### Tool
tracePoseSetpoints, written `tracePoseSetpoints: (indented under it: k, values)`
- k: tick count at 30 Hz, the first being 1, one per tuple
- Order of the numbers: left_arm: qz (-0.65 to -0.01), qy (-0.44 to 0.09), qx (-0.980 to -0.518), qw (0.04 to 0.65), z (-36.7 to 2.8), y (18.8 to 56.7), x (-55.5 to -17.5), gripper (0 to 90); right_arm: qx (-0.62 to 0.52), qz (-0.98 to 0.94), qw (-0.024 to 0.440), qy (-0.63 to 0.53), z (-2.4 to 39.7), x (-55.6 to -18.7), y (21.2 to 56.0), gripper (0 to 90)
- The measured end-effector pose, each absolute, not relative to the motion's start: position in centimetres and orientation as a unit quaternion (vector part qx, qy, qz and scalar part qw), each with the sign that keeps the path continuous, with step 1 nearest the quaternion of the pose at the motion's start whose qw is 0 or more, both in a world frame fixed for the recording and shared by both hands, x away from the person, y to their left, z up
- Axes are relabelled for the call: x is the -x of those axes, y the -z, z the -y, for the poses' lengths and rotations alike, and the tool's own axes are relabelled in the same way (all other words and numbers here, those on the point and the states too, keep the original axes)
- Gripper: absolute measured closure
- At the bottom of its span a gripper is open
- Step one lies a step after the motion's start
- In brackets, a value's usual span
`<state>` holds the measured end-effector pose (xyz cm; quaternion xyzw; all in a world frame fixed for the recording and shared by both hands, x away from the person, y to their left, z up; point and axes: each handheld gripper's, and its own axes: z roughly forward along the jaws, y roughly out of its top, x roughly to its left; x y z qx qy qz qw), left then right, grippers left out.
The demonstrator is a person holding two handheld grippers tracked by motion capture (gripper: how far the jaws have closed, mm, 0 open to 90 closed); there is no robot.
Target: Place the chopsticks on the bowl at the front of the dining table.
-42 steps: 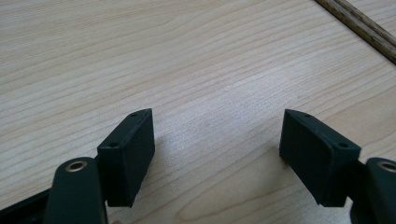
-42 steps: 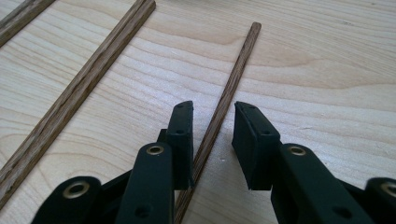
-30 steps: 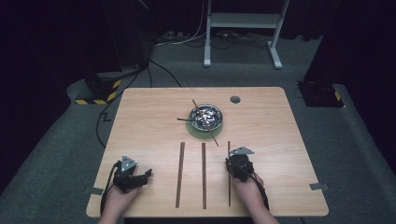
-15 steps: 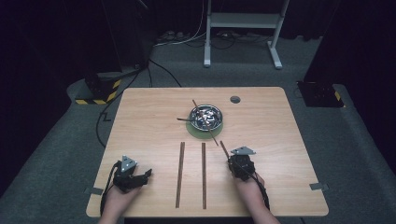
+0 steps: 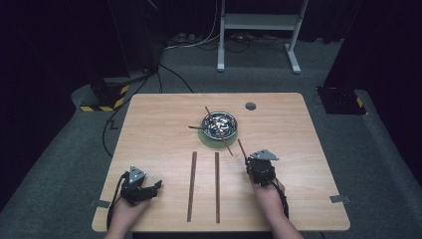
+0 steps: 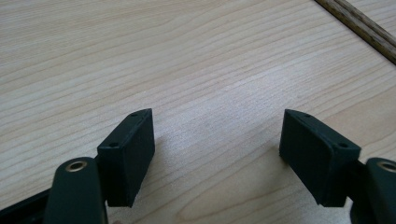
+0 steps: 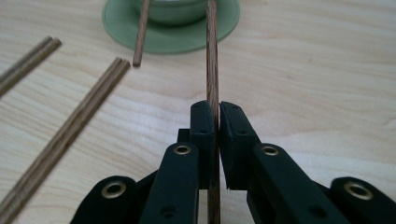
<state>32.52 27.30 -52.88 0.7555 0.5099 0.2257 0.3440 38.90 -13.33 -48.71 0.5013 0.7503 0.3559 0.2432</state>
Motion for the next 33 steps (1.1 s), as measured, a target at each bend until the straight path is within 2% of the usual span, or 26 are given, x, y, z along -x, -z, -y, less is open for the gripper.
tracePoseSetpoints:
  k: [33]
  values:
    - [-0.509,-0.226,-0.756,0.344,-27.3,52.9,-32.5,26.7,-0.476,-0.731,0.286,-0.397,11.6,-42.9,43.9,84.6]
